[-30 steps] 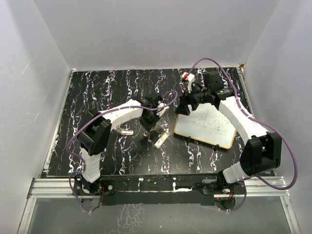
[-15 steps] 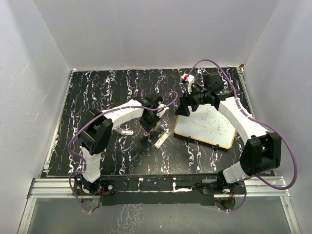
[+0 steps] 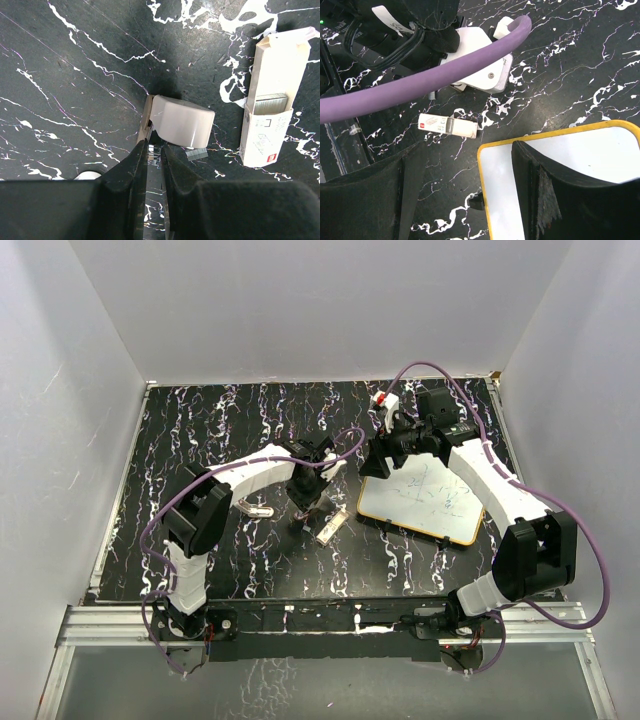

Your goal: Load the staples into the stapler

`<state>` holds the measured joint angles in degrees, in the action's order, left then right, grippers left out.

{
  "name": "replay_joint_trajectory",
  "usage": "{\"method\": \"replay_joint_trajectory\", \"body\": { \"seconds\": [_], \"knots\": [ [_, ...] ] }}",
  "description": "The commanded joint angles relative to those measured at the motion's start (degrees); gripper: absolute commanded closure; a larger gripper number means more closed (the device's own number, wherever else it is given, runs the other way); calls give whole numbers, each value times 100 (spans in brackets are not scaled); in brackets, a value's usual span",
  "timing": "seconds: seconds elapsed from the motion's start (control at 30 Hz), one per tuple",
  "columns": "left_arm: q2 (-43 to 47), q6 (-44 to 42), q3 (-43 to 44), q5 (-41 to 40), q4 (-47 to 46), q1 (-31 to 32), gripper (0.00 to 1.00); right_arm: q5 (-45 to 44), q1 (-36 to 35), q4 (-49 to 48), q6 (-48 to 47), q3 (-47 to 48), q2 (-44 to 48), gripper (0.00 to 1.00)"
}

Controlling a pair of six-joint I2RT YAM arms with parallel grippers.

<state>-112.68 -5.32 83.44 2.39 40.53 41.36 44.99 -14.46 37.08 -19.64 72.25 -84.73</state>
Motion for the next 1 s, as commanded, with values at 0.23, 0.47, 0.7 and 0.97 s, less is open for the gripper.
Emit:
{"method": "replay_joint_trajectory", "body": {
  "seconds": [0.23,0.47,0.7,0.97],
  "knots": [
    [-10,-44,108,86,95,-21,83,98,31,-199,-91,95,132,29],
    [53,-40,177,86,113,-15,75,106,32,-183,-106,130,132,29],
    [101,-51,206,95,113,-15,68,89,31,-175,-119,90,178,29],
    [309,-63,278,237,124,-21,56,80,33,-178,-128,70,186,29]
  ]
}}
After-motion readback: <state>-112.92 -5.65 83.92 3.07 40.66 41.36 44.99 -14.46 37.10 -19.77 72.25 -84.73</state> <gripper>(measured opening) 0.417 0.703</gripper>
